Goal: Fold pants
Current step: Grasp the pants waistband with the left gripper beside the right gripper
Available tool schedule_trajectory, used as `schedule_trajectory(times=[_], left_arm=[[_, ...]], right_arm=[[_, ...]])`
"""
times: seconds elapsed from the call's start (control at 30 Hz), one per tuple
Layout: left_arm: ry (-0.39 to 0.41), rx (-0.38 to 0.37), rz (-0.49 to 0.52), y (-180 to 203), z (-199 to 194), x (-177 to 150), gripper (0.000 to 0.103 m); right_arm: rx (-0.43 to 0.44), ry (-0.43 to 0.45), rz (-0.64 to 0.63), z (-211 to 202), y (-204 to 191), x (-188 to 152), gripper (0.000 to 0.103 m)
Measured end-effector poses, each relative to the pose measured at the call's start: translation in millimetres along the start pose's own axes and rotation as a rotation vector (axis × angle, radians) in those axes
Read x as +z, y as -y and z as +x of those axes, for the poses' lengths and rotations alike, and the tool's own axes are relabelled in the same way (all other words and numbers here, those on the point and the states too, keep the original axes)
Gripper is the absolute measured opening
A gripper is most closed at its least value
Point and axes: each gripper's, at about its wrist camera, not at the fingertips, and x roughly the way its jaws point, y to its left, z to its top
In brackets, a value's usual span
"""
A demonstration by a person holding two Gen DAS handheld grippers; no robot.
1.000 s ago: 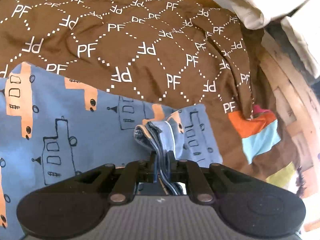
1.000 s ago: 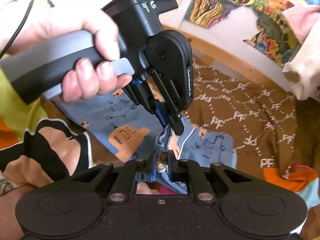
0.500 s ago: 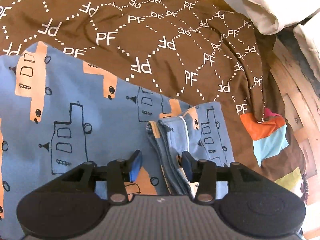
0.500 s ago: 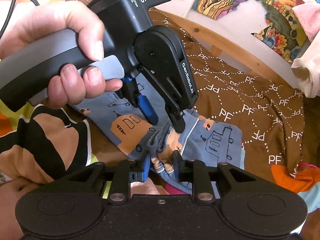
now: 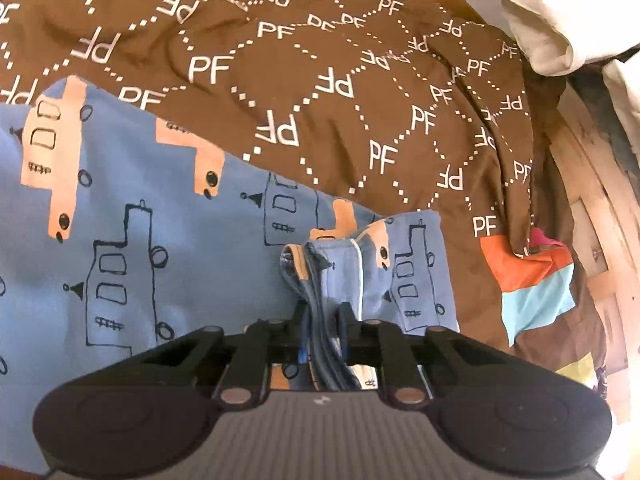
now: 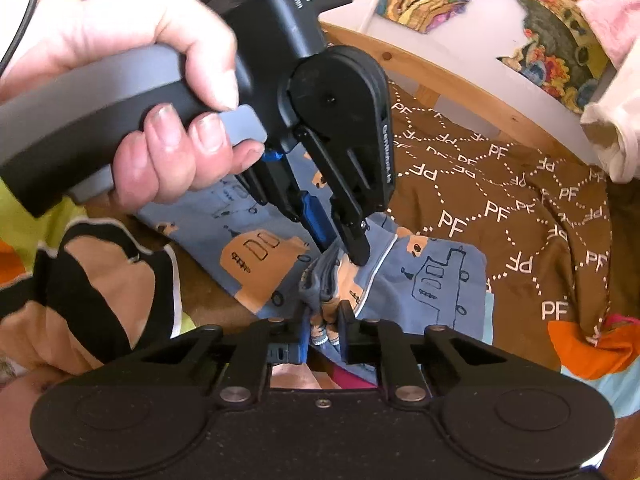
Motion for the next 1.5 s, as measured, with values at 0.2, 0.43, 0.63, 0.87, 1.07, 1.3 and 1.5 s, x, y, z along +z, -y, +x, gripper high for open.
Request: schedule_trajectory(times=[0.2, 0.43, 0.63, 0.87, 1.07, 1.3, 1.5], left_arm=[[0.028, 0.006, 0.047, 8.1, -5.9, -3.3, 0.010], [0.062, 0.009, 0.102, 2.6, -23.6, -1.1, 0.009], [0.084, 0.029, 0.113, -17.9, -42.8, 1.3, 0.009], [0.111, 0.052, 0.123, -50.6, -66.9, -1.4, 0.009], [0.130, 0.080, 0.112, -75.8, -81.8, -2.7, 0.009], [0.138, 0.088, 0.082, -99.6, -90.6, -2.6, 0.009], [0.127, 0.099, 0.070, -112.3, -91.4, -7.6, 0.009]], right_arm=[[-0.009, 0.006, 0.016, -2.6, 0.4, 3.3, 0.014], [0.005, 0.030, 0.016, -5.3, -8.0, 14.7, 0.014], [0.069, 0.048, -0.002, 2.1, -27.0, 31.5, 0.013], [0.147, 0.061, -0.036, 9.6, -54.8, 49.0, 0.013], [0.202, 0.061, -0.054, 20.3, -76.2, 63.9, 0.013], [0.242, 0.046, -0.065, 32.3, -94.6, 77.0, 0.013], [0.267, 0.028, -0.088, 37.5, -104.7, 77.9, 0.013]])
